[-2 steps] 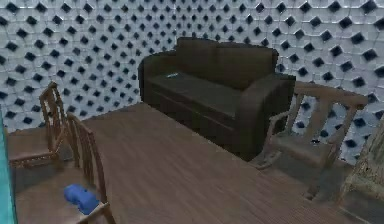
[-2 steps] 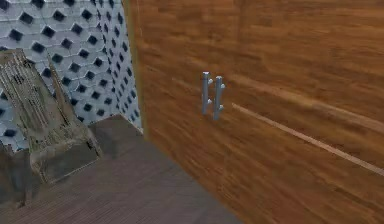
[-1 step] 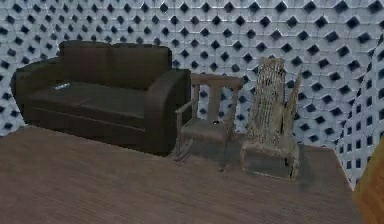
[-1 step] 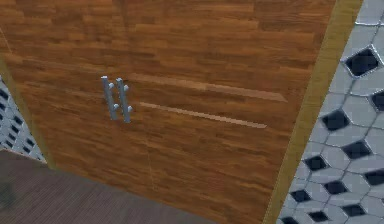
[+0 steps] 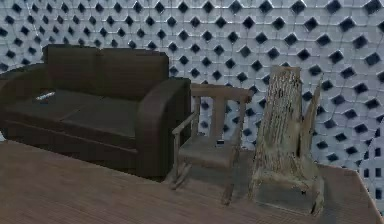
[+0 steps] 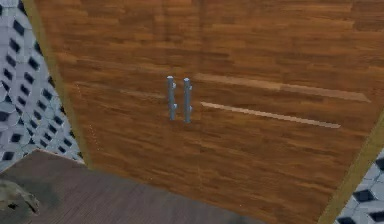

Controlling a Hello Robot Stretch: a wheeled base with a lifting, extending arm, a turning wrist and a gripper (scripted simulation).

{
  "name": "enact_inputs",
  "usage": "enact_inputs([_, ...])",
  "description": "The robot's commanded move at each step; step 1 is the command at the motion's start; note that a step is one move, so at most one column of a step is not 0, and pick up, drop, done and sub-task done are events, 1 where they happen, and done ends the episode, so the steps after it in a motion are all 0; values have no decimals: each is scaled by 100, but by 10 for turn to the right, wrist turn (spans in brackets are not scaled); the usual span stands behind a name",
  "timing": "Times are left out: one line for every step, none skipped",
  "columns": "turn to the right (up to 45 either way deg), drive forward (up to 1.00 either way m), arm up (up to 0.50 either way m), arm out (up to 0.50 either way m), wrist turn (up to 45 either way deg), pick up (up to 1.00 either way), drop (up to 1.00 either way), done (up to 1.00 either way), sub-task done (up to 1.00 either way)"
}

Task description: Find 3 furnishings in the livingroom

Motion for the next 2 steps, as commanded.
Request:
enact_inputs([-450, 0, 0, 0, 0, 0, 0, 0, 0])
enact_inputs([-420, 0, 0, 0, 0, 0, 0, 0, 0])
